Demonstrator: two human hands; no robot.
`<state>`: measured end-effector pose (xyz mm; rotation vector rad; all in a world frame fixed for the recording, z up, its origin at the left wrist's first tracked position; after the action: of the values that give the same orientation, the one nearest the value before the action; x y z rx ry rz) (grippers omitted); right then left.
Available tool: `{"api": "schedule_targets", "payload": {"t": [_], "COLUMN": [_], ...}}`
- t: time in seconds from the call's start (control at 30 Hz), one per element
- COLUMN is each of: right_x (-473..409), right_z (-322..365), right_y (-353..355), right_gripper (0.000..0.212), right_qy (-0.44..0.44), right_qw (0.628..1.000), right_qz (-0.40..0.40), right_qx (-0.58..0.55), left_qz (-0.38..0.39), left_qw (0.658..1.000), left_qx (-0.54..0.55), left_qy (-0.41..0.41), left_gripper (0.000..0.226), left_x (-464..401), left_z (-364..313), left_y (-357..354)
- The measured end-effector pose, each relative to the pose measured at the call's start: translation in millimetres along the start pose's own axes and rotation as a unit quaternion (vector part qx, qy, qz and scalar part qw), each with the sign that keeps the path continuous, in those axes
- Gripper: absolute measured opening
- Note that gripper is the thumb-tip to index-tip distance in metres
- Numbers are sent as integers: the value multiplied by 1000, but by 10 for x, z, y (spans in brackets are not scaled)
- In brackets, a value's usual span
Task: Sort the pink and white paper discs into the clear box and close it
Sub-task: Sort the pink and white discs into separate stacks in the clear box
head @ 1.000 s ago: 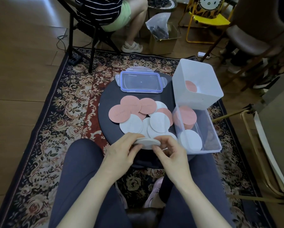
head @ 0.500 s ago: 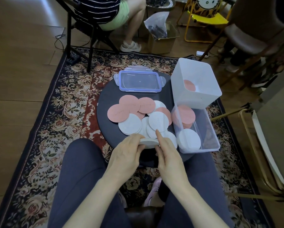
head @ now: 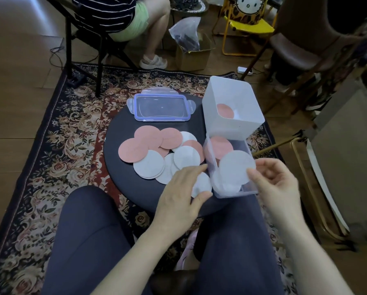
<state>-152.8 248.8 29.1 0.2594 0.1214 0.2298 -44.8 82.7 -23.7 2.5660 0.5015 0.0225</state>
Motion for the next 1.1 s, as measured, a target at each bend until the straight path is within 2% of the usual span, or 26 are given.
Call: {"api": "schedule_targets", "payload": {"t": [0.1,0.2,0.3,0.57,0.83,0.93,1.03,1.1], "right_x": [-220,-306,-304,-234,-219,-176,-74,12], "right_z": [-47,-164,-204,-173,-170,-118,34,88], "right_y": [136,75,8,-61,-148,-139,-111,-142], "right_gripper": [12,12,11,8,28,30,21,17], "right_qy": [-21,-35,-28,3,36,64,97,95], "right_qw": [990,962,942,891,833,845,904,946], "right_qz": [61,127,147,130,153,116,40,26], "right_qx": [128,240,301,436,530,518,415,308], "left_qz": [9,19,21,46,32,27,-1,-46], "left_qw": [987,971,967,970,968,970,981,991], "left_qx": [-114,-160,-183,-175,-184,-179,-152,-106], "left_qy": [-117,-174,-177,-165,-167,-163,-117,-65], "left_gripper": [42,40,42,52,52,52,51,44], "left_x": [-47,-39,-27,-31,-23,-2,28,54], "left_z": [-23,-17,43,90,77,54,131,234], "left_y": [-161,-247,-247,-236,-246,-221,-112,7]}}
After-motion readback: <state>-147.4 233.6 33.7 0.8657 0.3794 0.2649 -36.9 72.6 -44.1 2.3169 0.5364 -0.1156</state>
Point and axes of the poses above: each hand's wrist, its own x-axis away from the middle knuckle, its own y-axis out of the back of the hand, z = x × y, the point moved 4 cm from there along -x, towards the middle knuckle, and after that the axes turned 6 degrees about y, right-handed, at the moved point
